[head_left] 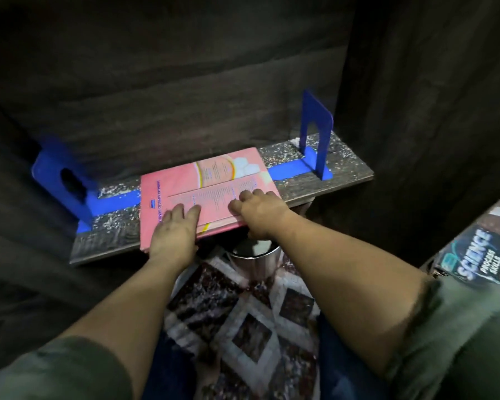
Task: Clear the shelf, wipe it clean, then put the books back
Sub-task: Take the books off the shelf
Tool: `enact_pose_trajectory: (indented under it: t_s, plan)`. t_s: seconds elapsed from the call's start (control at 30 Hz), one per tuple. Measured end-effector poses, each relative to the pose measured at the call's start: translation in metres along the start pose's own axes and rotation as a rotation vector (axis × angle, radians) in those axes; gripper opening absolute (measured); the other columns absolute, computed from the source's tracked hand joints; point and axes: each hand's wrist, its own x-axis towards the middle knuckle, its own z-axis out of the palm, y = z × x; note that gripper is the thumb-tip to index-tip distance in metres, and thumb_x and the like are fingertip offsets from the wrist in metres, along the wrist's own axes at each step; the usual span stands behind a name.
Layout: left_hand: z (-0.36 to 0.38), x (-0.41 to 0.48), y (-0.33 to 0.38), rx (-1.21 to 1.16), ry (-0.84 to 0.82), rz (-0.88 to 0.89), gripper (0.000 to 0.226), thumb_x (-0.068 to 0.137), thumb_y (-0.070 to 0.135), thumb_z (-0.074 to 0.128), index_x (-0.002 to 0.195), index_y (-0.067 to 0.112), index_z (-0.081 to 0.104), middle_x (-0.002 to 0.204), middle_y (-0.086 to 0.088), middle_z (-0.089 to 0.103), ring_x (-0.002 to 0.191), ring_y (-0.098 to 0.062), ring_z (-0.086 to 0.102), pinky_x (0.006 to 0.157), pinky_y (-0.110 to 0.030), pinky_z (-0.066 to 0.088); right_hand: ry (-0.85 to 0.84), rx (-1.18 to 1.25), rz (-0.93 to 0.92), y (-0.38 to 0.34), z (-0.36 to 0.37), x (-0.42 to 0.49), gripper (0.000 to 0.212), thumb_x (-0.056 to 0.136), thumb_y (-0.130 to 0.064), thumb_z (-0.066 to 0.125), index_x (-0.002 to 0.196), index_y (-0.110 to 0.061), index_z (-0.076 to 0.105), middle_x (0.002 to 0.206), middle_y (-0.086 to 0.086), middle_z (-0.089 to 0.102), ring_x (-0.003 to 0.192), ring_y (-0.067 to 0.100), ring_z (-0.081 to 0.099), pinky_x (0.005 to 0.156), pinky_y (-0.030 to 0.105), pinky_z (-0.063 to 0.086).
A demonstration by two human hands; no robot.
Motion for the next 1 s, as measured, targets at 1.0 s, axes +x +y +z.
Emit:
enact_pose_trajectory:
  t_s: [1.0]
  plan:
    - [-0.113, -0.006, -0.002, 0.081, 0.573, -0.050, 0.027, 0.079, 0.011, 0.067, 0.104, 0.021, 0.066, 0.094, -0.010, 0.067, 0.090, -0.036, 0.060, 0.075, -0.042, 0.039, 0.668, -0.022, 0.080, 0.021, -0.080, -0.014, 0.026, 0.092, -0.011, 0.050, 0.111, -0.026, 0.058, 0.104, -0.002, 0.063, 0.100, 0.025, 0.055, 0.076, 0.036, 0.026]
